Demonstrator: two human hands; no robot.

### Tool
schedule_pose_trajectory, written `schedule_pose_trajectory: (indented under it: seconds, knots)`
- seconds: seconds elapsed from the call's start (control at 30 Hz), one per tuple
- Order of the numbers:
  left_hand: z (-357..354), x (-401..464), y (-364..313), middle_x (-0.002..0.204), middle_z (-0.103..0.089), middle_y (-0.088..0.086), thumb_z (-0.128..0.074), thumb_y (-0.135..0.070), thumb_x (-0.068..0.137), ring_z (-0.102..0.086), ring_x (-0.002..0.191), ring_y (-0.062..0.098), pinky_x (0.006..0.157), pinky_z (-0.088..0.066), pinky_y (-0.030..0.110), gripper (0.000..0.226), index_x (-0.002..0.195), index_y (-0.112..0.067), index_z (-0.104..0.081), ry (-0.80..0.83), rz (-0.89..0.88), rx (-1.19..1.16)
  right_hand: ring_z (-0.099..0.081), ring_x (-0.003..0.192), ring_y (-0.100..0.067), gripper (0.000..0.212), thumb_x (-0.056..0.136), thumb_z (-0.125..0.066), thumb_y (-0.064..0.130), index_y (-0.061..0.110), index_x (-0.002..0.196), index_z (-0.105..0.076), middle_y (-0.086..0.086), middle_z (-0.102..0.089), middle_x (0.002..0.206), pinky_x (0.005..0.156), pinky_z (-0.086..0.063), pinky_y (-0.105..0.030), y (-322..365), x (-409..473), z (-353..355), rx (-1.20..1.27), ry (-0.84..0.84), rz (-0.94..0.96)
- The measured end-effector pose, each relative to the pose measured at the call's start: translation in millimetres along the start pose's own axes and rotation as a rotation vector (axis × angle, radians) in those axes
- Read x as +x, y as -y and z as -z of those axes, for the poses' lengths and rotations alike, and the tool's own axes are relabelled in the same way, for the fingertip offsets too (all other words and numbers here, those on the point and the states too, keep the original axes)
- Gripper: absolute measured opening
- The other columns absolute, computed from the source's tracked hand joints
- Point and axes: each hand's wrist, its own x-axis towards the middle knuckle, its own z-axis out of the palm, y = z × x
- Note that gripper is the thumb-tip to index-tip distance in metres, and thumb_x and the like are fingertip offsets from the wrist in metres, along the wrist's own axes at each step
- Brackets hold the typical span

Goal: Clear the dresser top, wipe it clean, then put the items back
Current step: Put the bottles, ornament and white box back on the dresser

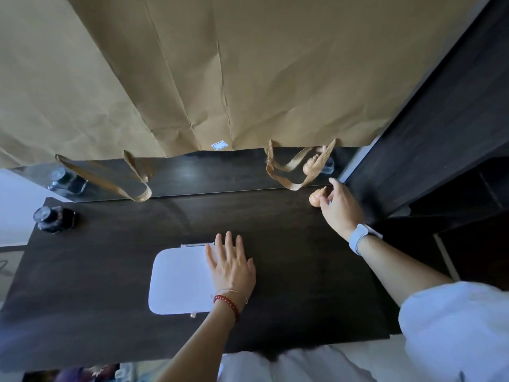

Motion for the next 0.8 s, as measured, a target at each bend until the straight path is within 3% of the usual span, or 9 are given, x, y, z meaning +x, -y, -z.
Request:
schedule_pose_trajectory:
  seconds: [0.17, 0.33, 0.53, 0.67, 0.73, 0.8]
  knots:
    - [0, 0, 1, 0.155, -0.004, 0.007, -0.028, -0.041, 0.094, 0.005, 0.141, 0.028, 0.113, 0.005, 0.049, 0.058, 0.143, -0.017, -0.008, -0.005, -0.014, 0.005, -0.058, 0.097, -0.031, 0.033, 0.084, -0.056, 0.007, 0.005, 0.116, -0.054, -0.015, -0.059, 0.107, 0.077, -0.047, -0.040, -10, -46, -1, 0.078, -0.051, 0.070]
    - [-3, -1, 2, 0.154, -0.008, 0.007, -0.030, -0.040, 0.093, 0.003, 0.141, 0.028, 0.113, 0.005, 0.049, 0.058, 0.143, -0.017, -0.013, -0.029, -0.029, -0.013, -0.058, 0.086, -0.025, 0.028, 0.081, -0.059, -0.001, 0.003, 0.109, -0.061, -0.012, -0.062, 0.090, 0.080, -0.049, -0.044, -27, -108, -12, 0.183, -0.021, 0.015]
    - [-9, 0, 6, 0.154, -0.012, 0.007, -0.039, -0.034, 0.090, 0.001, 0.142, 0.026, 0.113, 0.008, 0.048, 0.054, 0.139, -0.016, -0.026, -0.071, -0.033, -0.145, -0.053, 0.105, -0.015, 0.032, 0.089, -0.053, 0.009, 0.010, 0.122, -0.053, -0.005, -0.058, 0.111, 0.084, -0.039, -0.022, -48, -158, 3, 0.203, 0.069, -0.157]
    - [-8, -1, -13, 0.151, -0.022, 0.011, -0.047, -0.024, 0.089, -0.004, 0.142, 0.029, 0.109, 0.013, 0.055, 0.047, 0.134, -0.013, -0.039, -0.158, -0.080, -0.258, -0.052, 0.107, -0.015, 0.034, 0.090, -0.052, 0.010, 0.011, 0.124, -0.051, -0.008, -0.057, 0.116, 0.087, -0.041, -0.025, -75, -161, 30, 0.218, 0.010, -0.189]
    - [-5, -7, -39, 0.146, -0.034, 0.015, -0.052, -0.018, 0.086, -0.019, 0.139, 0.033, 0.109, 0.001, 0.058, 0.044, 0.128, -0.010, -0.046, -0.239, -0.188, -0.319, -0.054, 0.106, -0.020, 0.033, 0.088, -0.053, 0.007, 0.007, 0.122, -0.053, -0.011, -0.059, 0.112, 0.088, -0.044, -0.031, -90, -154, 46, 0.226, -0.052, -0.156]
    - [0, -16, -75, 0.137, -0.044, 0.020, -0.050, -0.018, 0.082, -0.036, 0.130, 0.039, 0.105, -0.024, 0.059, 0.043, 0.123, -0.006, -0.051, -0.313, -0.338, -0.420, -0.057, 0.102, -0.026, 0.031, 0.087, -0.055, 0.003, 0.004, 0.118, -0.055, -0.013, -0.060, 0.107, 0.085, -0.047, -0.036, -104, -138, 63, 0.243, -0.128, -0.100]
